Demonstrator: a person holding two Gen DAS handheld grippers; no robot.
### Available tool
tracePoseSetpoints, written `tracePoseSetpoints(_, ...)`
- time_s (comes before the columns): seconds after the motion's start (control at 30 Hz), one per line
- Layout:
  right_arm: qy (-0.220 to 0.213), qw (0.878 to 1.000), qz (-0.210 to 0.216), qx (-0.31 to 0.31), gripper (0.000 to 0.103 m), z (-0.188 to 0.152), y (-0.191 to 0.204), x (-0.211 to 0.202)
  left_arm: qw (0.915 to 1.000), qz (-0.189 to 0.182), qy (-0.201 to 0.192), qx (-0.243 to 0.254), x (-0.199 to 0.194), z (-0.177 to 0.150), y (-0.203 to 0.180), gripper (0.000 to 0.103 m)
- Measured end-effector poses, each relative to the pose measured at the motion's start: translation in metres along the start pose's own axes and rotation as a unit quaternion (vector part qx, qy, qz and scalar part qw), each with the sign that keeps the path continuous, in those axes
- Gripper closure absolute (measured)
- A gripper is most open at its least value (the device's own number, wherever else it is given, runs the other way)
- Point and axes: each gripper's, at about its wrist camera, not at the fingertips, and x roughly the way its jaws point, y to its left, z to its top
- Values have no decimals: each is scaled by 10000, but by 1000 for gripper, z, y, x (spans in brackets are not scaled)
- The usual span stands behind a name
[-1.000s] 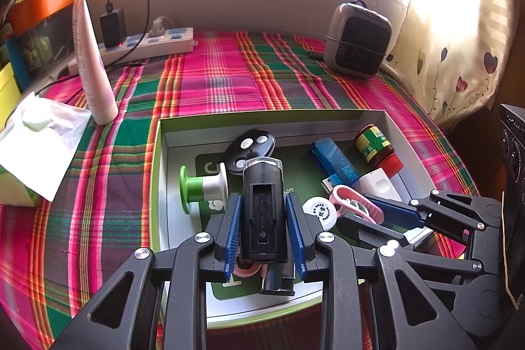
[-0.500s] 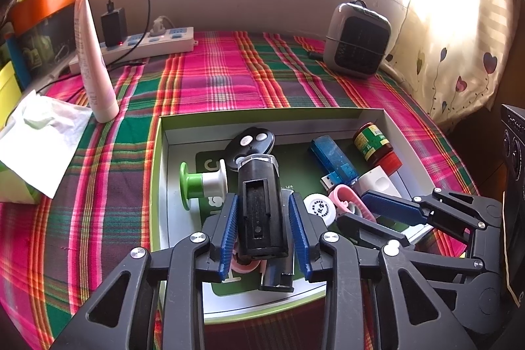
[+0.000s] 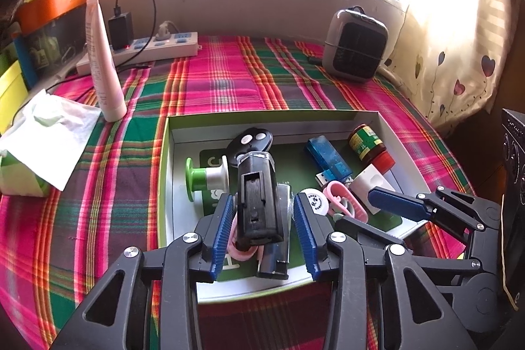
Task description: Organize rigid objects
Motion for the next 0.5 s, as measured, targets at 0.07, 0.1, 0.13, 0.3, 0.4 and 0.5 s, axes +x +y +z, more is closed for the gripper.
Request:
tracePoseSetpoints(0.07, -22, 10000, -33, 1, 60, -1, 1, -3, 10000, 5, -26, -6, -4, -2, -1, 66)
tracePoseSetpoints(0.1, -40, 10000, -64, -7, 59, -2, 1, -5, 10000, 17, -38, -10, -7, -3, -1, 66)
tracePoseSetpoints(0.13, -64, 9999, -90, -18, 59, -2, 2, -7, 10000, 20, -49, -21, -9, -3, -1, 66)
tracePoseSetpoints(0.3, -151, 9998, -147, 56, 56, -7, 4, -17, 9997, 143, -196, -21, -25, -10, -5, 64)
tracePoseSetpoints(0.4, -224, 9995, -142, 161, 55, -10, 3, -25, 9994, 209, -267, -20, -35, -16, -6, 64)
tracePoseSetpoints(0.5, -271, 9992, -143, 248, 55, -14, 4, -31, 9989, 333, -316, -16, -43, -22, -8, 63)
